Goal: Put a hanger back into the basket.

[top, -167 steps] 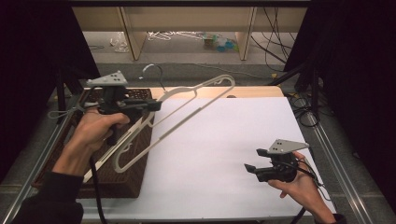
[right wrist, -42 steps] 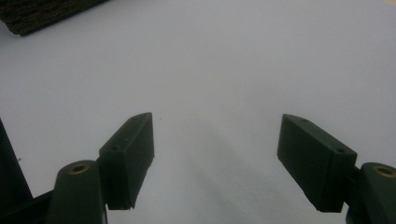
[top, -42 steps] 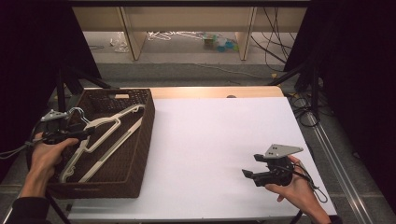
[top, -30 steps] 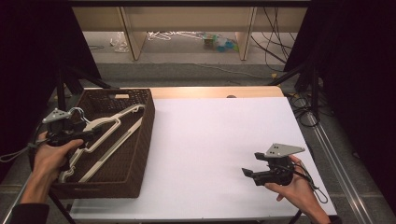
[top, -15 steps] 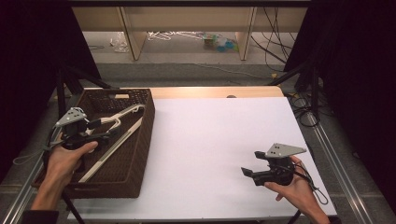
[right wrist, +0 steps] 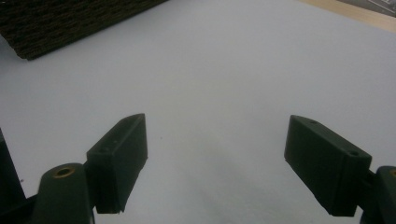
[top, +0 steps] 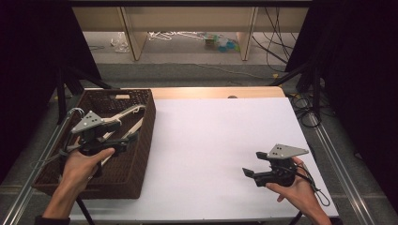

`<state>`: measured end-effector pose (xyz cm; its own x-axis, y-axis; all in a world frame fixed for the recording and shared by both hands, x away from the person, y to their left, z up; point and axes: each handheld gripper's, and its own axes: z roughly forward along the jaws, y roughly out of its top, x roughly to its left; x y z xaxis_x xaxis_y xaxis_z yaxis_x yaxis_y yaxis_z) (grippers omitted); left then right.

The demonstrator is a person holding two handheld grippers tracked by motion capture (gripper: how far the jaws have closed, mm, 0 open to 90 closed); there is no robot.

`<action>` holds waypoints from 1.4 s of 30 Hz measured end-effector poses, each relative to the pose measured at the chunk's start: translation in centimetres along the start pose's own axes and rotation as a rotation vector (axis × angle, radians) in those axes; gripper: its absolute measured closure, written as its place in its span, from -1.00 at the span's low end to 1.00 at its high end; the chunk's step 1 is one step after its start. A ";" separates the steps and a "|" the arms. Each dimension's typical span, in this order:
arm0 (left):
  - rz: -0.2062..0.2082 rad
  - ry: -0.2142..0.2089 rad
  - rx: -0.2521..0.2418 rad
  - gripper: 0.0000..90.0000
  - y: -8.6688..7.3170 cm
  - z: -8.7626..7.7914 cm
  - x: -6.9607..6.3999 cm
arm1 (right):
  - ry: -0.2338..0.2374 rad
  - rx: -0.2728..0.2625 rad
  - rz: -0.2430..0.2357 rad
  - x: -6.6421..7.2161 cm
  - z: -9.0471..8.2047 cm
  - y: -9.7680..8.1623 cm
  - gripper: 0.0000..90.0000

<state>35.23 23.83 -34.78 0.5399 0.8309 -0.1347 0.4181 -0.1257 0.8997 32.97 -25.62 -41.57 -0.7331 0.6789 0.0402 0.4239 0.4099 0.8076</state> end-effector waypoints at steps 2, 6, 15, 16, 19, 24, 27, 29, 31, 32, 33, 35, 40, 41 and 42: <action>0.004 -0.015 -0.001 -0.58 0.1 0.2 -0.7 | 0.000 -0.004 -0.003 0.0 0.0 0.0 -0.51; 0.023 -0.056 -0.001 -0.58 0.2 0.6 -2.2 | -0.001 -0.004 -0.004 0.0 0.0 0.0 -0.51; 0.058 -0.134 -0.005 -0.59 -1.1 2.4 -5.0 | 0.015 -0.008 -0.008 0.0 0.0 0.1 -0.51; 0.054 -0.141 -0.009 -0.59 -1.4 2.6 -5.4 | 0.014 -0.016 -0.008 0.1 0.0 0.1 -0.51; 0.058 -0.158 -0.012 -0.61 -1.9 3.1 -6.1 | 0.008 -0.023 0.005 0.2 -0.1 0.0 -0.51; 0.042 -0.204 -0.021 -0.63 -2.8 3.7 -7.3 | 0.012 -0.042 0.008 0.3 0.0 -0.2 -0.53; 0.062 -0.204 -0.006 -0.63 -3.6 4.2 -7.9 | 0.014 -0.047 0.006 0.5 0.3 -0.4 -0.53; 0.058 -0.205 -0.003 -0.63 -4.1 4.4 -8.1 | 0.030 -0.043 0.008 0.6 0.3 -0.5 -0.53; 0.055 -0.197 -0.008 -0.63 -4.7 4.6 -8.3 | 0.031 -0.042 0.009 0.9 0.4 -0.6 -0.54; 0.062 -0.196 -0.010 -0.63 -5.0 4.7 -8.4 | 0.034 -0.042 0.003 1.0 0.5 -0.7 -0.54; 0.056 -0.193 -0.008 -0.64 -5.4 4.8 -8.6 | 0.039 -0.037 0.007 1.1 0.5 -0.7 -0.55; 0.067 -0.194 -0.011 -0.63 -5.8 4.9 -8.8 | 0.037 -0.037 -0.001 1.2 0.5 -0.8 -0.55; 0.110 -0.189 -0.025 -0.64 -7.0 4.9 -9.3 | 0.050 -0.042 -0.001 1.5 0.4 -1.1 -0.56; 0.127 -0.187 -0.029 -0.64 -7.3 4.9 -9.4 | 0.047 -0.046 0.000 1.6 0.4 -1.3 -0.56; 0.142 -0.175 -0.025 -0.64 -7.5 4.9 -9.5 | 0.052 -0.046 -0.002 1.6 0.3 -1.4 -0.56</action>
<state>30.48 14.22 -42.29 0.7116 0.6987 -0.0740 0.3117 -0.2195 0.9245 31.36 -24.87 -42.79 -0.7611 0.6450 0.0686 0.3987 0.3818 0.8339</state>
